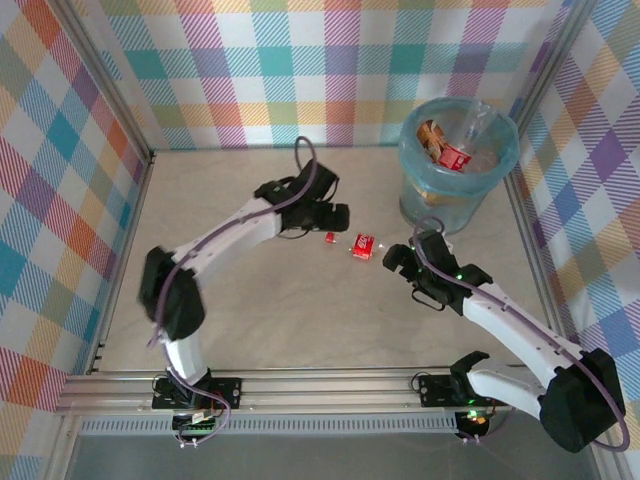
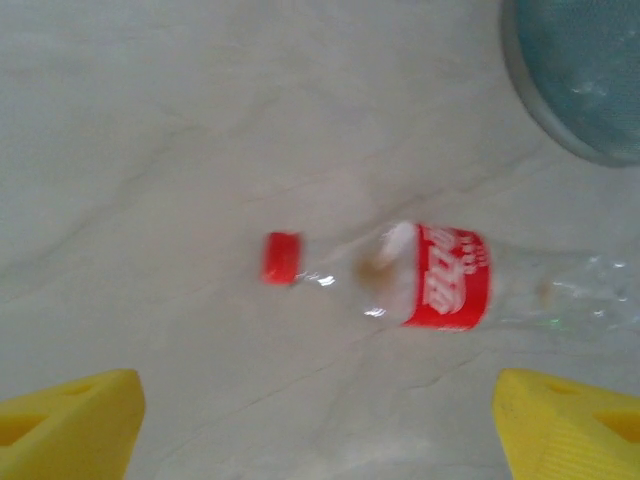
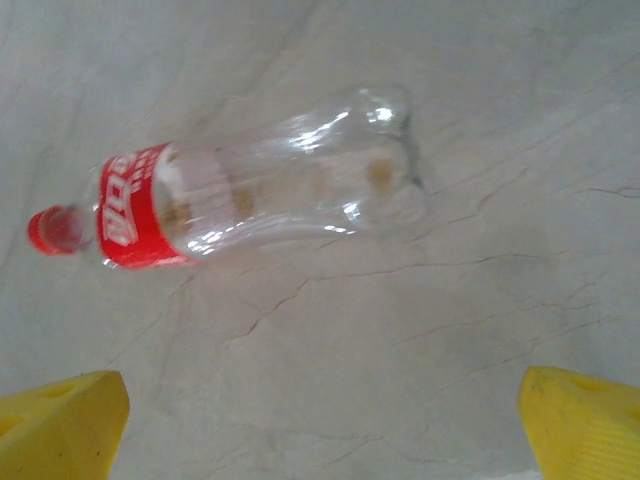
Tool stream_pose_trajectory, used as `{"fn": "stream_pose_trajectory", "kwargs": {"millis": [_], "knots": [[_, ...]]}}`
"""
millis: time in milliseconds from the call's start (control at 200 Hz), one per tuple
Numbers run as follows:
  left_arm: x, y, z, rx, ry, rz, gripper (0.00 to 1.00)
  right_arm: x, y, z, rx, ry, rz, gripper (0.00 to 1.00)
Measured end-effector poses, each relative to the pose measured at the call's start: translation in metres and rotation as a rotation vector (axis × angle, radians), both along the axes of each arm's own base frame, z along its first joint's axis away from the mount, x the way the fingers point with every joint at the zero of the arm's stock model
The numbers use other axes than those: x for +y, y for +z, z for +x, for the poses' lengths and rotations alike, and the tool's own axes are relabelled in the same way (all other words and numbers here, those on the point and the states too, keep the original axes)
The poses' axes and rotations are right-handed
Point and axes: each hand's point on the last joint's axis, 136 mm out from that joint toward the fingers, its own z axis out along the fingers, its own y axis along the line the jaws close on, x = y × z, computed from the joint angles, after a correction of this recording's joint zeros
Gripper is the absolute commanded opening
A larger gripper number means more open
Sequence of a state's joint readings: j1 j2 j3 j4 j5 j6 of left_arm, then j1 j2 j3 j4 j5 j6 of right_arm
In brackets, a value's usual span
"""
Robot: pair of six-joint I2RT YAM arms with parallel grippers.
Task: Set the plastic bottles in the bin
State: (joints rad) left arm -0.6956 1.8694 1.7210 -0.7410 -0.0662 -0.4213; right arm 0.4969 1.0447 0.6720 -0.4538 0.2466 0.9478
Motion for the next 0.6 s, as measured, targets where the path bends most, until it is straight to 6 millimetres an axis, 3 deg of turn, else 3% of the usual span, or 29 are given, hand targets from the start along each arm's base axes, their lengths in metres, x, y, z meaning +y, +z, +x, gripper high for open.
{"fn": "stream_pose_trajectory", "kwargs": {"millis": [130, 315, 455, 600], "knots": [[-0.049, -0.025, 0.032, 0.057, -0.061, -0.07, 0.84, -0.008, -0.011, 0.007, 0.024, -0.061, 0.04, 1.0], [-0.086, -0.064, 0.054, 0.139, -0.104, -0.105, 0.84, -0.003, -0.02, 0.019, 0.045, -0.069, 0.088, 1.0], [-0.103, -0.088, 0.062, 0.186, -0.115, -0.127, 0.84, 0.002, -0.03, 0.025, 0.067, -0.058, 0.105, 1.0], [-0.102, -0.119, 0.051, 0.274, -0.106, -0.116, 0.84, 0.009, -0.043, 0.029, 0.098, -0.044, 0.123, 1.0]]}}
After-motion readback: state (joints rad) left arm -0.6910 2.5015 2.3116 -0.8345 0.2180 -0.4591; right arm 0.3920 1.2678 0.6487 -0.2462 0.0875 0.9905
